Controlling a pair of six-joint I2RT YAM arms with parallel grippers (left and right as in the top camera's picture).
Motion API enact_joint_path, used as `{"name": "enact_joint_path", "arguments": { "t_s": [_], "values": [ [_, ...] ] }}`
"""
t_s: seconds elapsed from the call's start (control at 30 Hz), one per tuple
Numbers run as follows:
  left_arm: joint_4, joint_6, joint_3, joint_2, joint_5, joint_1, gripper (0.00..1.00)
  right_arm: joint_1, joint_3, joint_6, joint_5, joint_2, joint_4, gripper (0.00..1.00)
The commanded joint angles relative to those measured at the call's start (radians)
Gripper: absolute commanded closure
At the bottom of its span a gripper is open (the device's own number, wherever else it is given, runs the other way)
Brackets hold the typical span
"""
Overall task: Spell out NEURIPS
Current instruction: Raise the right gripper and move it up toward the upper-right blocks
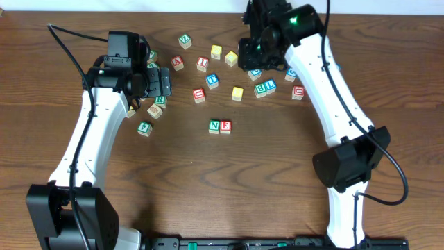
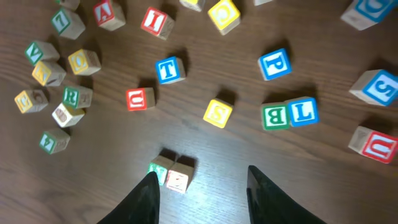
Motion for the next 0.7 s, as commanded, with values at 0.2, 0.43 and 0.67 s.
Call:
{"name": "enact_joint_path", "arguments": {
  "t_s": [0.2,0.43,0.67],
  "values": [
    [-0.003,-0.005,0.024,0.009,-0.009,0.002,0.03,-0.006,0.019,0.011,0.072,-0.019,0.013,0.57],
    [-0.003,-0.005,0.024,0.009,-0.009,0.002,0.02,-0.021,0.018,0.021,0.104,-0.016,0.030,0.54],
    [0.042,-0.005,0.024,0.009,-0.009,0.002,0.02,-0.037,0.018,0.026,0.105,-0.016,-0.019,0.53]
  ]
}}
